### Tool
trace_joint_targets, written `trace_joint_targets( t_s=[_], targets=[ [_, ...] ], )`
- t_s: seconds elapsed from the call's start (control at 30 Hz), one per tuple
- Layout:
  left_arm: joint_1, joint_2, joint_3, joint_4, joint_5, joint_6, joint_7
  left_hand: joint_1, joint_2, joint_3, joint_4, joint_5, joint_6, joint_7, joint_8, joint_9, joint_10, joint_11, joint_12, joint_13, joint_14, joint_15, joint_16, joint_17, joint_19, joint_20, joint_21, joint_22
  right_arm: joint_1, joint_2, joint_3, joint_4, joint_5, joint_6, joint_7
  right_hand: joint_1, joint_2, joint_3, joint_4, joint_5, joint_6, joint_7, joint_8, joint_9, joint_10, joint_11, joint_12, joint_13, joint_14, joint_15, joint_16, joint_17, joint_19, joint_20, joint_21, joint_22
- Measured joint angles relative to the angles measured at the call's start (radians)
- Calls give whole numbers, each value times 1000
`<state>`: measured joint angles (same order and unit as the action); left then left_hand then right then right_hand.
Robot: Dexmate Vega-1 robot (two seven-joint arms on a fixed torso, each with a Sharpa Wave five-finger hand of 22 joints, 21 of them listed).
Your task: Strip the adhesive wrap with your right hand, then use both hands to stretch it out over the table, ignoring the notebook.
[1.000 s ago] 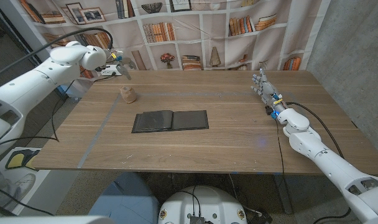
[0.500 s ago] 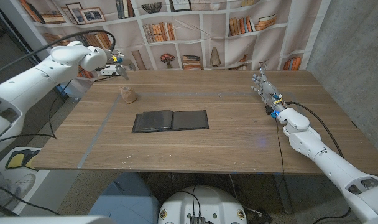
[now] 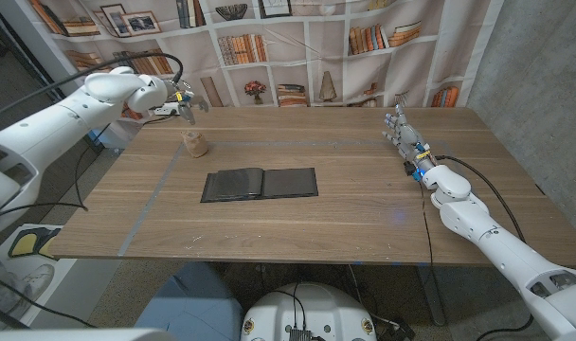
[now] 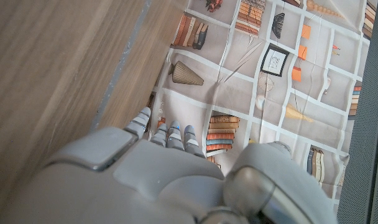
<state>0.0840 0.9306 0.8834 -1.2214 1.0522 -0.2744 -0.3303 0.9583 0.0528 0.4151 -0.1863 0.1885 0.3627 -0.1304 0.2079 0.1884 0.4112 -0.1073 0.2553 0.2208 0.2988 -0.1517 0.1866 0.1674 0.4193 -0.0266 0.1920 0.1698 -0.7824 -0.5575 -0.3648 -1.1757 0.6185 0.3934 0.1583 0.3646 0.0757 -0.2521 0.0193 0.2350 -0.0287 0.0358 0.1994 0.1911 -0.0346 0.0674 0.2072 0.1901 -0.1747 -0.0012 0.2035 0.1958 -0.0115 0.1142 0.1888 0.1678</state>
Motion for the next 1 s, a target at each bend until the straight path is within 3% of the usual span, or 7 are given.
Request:
trace_joint_targets(
  t_s=[0.63,0.8,1.0],
  targets=[
    [-7,-14,35,0,84,32,-25,15,-3,-10,10,-4,5,-5,0,0,5,-5,0,0,7,-4,0,3,-29,3,-8,0,12,13,-7,21,-4,-1,-1,0,0,0,0,0,0,0,0,0,0,0,0,0,6,-6,0,0,0,0,0,0],
    [-8,-16,40,0,102,38,-32,19,-7,-14,14,-4,26,-11,0,0,18,-18,4,0,17,-13,0,3,-29,3,-8,0,14,16,-8,26,-4,-1,-1,0,0,0,0,0,0,0,0,0,0,0,0,0,6,-6,0,0,0,0,0,0],
    [-12,-26,52,0,120,47,-46,19,-7,-18,18,-4,27,-9,0,0,25,-21,4,0,23,-16,0,3,-47,-15,-8,0,16,18,-9,31,-4,-1,0,0,0,0,0,0,0,0,0,0,0,0,0,0,6,-6,0,0,0,0,0,0]
  ],
)
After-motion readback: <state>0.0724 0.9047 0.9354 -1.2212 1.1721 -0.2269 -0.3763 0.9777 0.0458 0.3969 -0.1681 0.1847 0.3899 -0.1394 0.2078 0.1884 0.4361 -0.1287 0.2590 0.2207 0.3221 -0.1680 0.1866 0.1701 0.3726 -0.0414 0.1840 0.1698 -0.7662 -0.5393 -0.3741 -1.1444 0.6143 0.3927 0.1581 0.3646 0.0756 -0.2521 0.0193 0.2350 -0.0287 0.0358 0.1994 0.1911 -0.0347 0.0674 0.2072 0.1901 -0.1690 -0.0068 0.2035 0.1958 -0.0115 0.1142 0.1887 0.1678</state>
